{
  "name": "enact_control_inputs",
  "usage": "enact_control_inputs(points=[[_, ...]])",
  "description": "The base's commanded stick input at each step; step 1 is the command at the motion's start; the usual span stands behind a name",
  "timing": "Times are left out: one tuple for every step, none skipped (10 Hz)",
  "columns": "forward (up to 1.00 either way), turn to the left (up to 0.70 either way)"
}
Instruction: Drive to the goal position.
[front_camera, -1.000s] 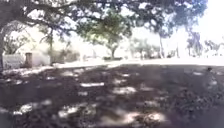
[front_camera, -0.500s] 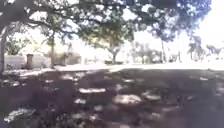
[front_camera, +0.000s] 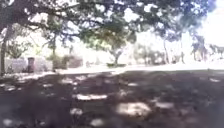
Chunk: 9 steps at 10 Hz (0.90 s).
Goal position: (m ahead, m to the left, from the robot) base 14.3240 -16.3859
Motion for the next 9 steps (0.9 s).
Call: enact_control_inputs(points=[[0.70,-0.26],[0.70,-0.09],[0.70,0.00],[0.70,0.00],[0.70,0.00],[0.70,-0.09],[0.70,-0.28],[0.70,-0.30],[0.70,-0.10]])
